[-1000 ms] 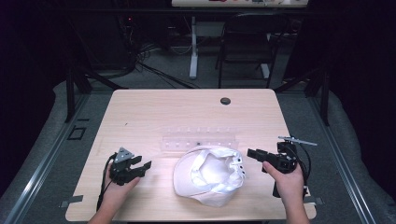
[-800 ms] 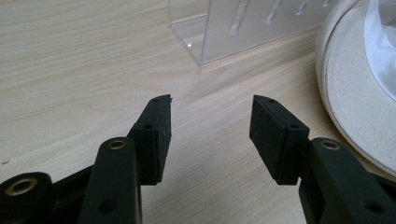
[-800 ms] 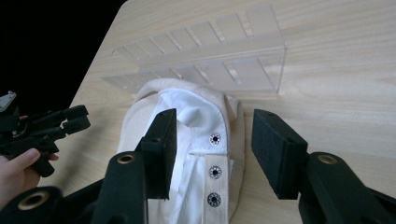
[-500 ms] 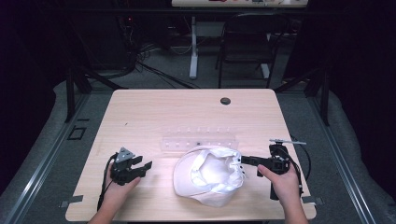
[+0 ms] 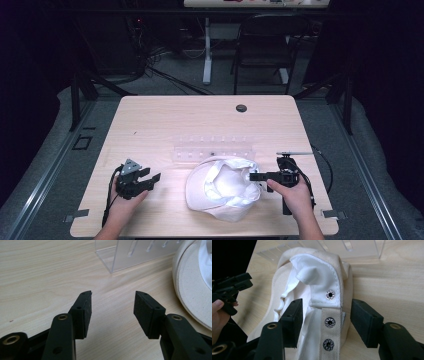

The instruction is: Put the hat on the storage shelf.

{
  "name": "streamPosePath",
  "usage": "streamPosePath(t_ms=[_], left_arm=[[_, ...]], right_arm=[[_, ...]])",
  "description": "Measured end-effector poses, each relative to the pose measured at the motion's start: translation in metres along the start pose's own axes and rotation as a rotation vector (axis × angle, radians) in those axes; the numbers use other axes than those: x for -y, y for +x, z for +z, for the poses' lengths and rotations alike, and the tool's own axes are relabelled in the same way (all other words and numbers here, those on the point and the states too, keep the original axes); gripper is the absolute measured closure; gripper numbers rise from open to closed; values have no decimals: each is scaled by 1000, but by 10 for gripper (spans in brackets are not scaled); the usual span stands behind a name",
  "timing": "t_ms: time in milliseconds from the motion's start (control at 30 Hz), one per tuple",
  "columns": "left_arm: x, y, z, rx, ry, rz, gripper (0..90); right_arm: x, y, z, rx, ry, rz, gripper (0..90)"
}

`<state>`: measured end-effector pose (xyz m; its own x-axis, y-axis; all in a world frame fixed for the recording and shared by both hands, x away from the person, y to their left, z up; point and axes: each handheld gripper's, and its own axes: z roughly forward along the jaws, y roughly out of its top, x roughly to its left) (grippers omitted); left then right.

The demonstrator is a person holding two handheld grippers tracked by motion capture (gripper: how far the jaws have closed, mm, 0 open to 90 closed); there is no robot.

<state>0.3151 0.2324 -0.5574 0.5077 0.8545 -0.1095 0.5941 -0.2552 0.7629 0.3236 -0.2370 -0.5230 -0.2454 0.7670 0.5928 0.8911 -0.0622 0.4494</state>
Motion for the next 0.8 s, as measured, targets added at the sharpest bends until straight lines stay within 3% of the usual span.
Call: streamPosePath(t_ms=[167,300,433,800], left_arm=[[1,1,-1,-4,1,3,491],[1,1,-2,-3,1,2,491],[0,1,-2,-4,1,3,491],[1,1,-2,-4,-5,1,491]], right_arm=[[1,-1,9,-17,31,10,434],[2,1,17,-59,78,17,434],[2,2,15,-63,77,10,435],[-1,11,3,-150,52,38,468]])
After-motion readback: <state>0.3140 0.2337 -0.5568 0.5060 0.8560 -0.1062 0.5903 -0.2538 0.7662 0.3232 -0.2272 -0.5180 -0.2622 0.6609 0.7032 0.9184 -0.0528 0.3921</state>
